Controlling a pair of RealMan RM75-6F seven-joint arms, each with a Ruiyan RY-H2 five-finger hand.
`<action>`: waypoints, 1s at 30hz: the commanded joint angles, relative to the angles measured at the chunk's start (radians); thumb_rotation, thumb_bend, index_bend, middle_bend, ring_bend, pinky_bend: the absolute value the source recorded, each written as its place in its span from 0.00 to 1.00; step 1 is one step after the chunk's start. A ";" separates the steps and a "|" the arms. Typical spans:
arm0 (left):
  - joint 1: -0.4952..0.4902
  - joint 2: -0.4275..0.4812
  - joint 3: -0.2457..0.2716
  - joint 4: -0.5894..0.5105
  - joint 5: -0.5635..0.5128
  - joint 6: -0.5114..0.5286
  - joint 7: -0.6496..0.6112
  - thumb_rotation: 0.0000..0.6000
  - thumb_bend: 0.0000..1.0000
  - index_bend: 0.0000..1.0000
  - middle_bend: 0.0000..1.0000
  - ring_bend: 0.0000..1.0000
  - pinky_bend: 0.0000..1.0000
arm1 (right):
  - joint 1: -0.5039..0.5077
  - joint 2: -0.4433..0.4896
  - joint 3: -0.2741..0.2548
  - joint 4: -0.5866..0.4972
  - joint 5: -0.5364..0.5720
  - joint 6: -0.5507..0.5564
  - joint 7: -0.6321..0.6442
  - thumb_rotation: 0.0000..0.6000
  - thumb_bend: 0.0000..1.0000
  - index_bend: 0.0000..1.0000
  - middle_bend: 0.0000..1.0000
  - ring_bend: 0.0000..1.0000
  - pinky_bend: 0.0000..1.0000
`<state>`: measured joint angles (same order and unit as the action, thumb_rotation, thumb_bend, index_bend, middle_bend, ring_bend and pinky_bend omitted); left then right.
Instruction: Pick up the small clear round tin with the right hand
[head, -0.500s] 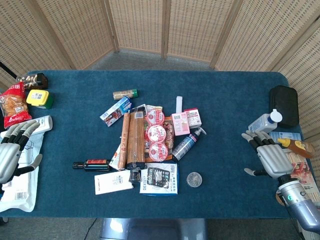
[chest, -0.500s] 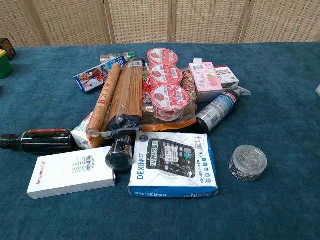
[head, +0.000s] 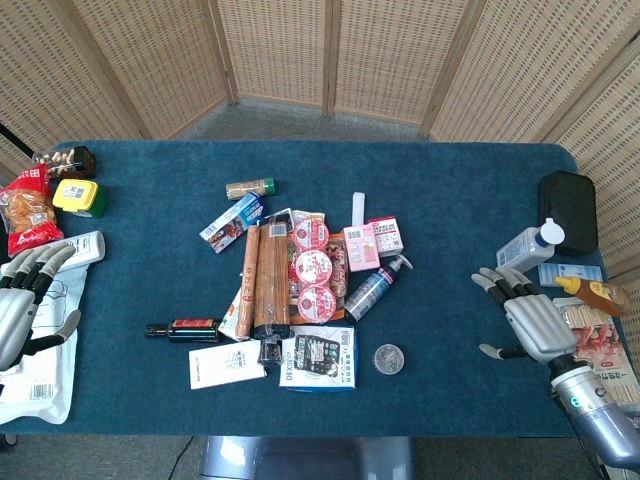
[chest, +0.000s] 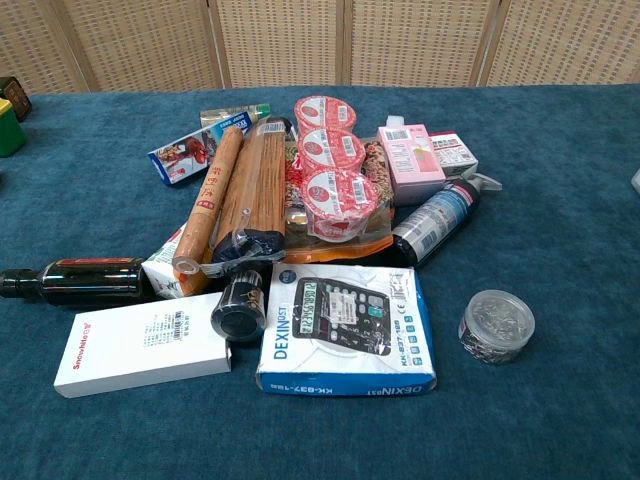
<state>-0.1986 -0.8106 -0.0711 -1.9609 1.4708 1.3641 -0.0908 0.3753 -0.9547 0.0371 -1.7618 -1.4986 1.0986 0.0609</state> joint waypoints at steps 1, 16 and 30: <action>-0.003 -0.001 -0.002 0.002 0.002 -0.003 -0.002 1.00 0.45 0.00 0.00 0.00 0.00 | 0.014 -0.009 -0.011 -0.009 -0.020 -0.023 -0.009 0.93 0.06 0.00 0.00 0.00 0.00; -0.009 -0.004 -0.006 0.016 -0.010 -0.014 -0.013 1.00 0.45 0.00 0.00 0.00 0.00 | 0.098 -0.102 -0.054 -0.043 -0.045 -0.182 -0.097 0.93 0.06 0.00 0.00 0.00 0.00; -0.017 -0.018 -0.007 0.038 -0.016 -0.027 -0.029 1.00 0.45 0.00 0.00 0.00 0.00 | 0.169 -0.205 -0.025 -0.060 0.045 -0.260 -0.203 0.94 0.06 0.00 0.00 0.00 0.00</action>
<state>-0.2157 -0.8281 -0.0786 -1.9234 1.4554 1.3377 -0.1186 0.5402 -1.1507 0.0106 -1.8252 -1.4585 0.8428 -0.1359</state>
